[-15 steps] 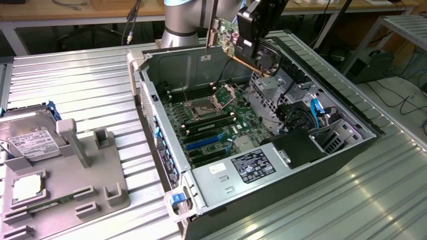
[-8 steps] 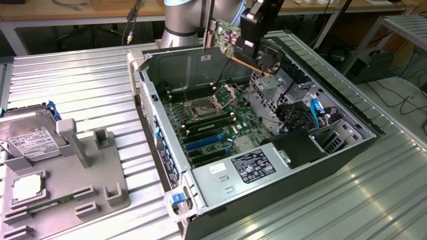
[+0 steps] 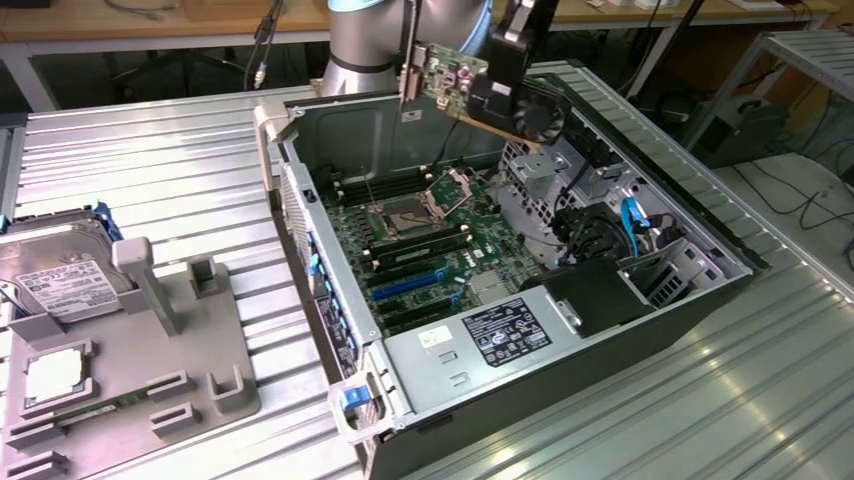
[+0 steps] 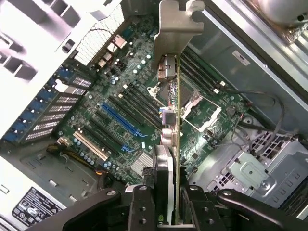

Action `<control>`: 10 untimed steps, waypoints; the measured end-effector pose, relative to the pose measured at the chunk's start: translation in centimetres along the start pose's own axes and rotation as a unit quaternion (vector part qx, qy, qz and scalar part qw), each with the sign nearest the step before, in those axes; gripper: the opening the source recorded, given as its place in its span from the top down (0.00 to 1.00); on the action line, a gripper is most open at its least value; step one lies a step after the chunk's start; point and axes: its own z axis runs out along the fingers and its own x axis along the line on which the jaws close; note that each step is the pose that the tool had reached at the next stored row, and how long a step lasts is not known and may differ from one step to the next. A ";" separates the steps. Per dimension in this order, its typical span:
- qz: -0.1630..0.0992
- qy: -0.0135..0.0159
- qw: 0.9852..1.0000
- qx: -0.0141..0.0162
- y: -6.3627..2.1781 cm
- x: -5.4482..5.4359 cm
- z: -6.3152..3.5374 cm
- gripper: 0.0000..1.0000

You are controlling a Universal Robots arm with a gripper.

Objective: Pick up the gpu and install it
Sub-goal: 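Insert the gpu into the slot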

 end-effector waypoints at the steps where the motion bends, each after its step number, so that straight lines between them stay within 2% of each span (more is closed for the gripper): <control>1: -0.018 0.000 1.000 -0.001 0.00 0.0 0.00 0.71; 3: -0.056 0.000 0.998 -0.002 0.00 0.0 0.00 0.71; 5: -0.076 0.000 0.997 -0.002 0.00 0.0 0.00 0.71; 8: -0.113 0.001 0.994 -0.003 0.00 0.0 0.00 0.71; 10: -0.137 0.001 0.991 -0.004 0.00 0.0 0.00 0.71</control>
